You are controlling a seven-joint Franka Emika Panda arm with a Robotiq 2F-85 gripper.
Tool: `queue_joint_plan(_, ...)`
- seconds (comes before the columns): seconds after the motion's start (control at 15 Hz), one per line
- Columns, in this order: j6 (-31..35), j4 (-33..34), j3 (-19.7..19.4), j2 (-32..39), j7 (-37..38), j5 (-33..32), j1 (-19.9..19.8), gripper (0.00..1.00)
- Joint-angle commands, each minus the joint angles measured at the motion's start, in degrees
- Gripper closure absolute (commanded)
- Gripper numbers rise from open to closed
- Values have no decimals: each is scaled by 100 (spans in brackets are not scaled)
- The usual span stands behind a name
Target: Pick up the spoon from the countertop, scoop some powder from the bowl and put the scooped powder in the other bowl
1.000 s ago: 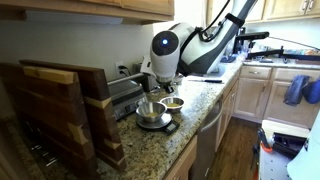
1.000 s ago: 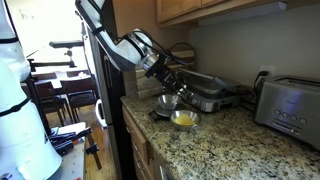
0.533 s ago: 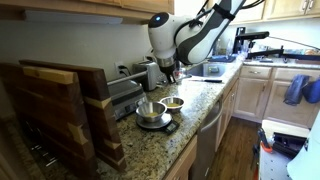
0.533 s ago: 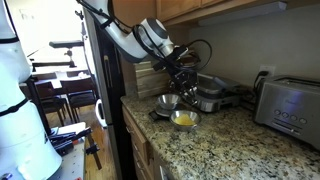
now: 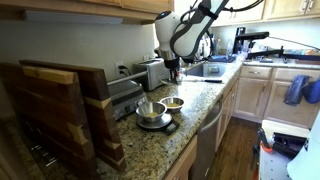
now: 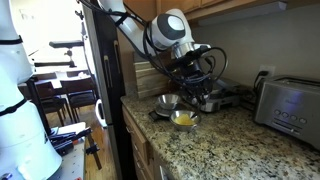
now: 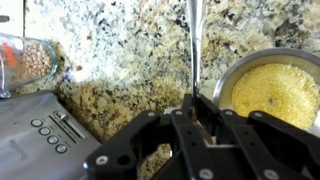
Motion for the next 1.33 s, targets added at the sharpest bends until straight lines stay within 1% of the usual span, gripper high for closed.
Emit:
queue_joint_plan(0.0,220,125,-134,230,-206,719,-185,96)
queue_joint_plan(0.27,271,375,-296,666,-195,1323,-325,96)
queue_joint_plan(0.6,449,734,-343,1303,-294,2034,-607,96)
queue_joint_plan(0.93,557,1021,-302,1746,-323,2436,-796,97)
queue_joint_plan(1.27,520,1150,-277,1881,-337,2588,-804,96)
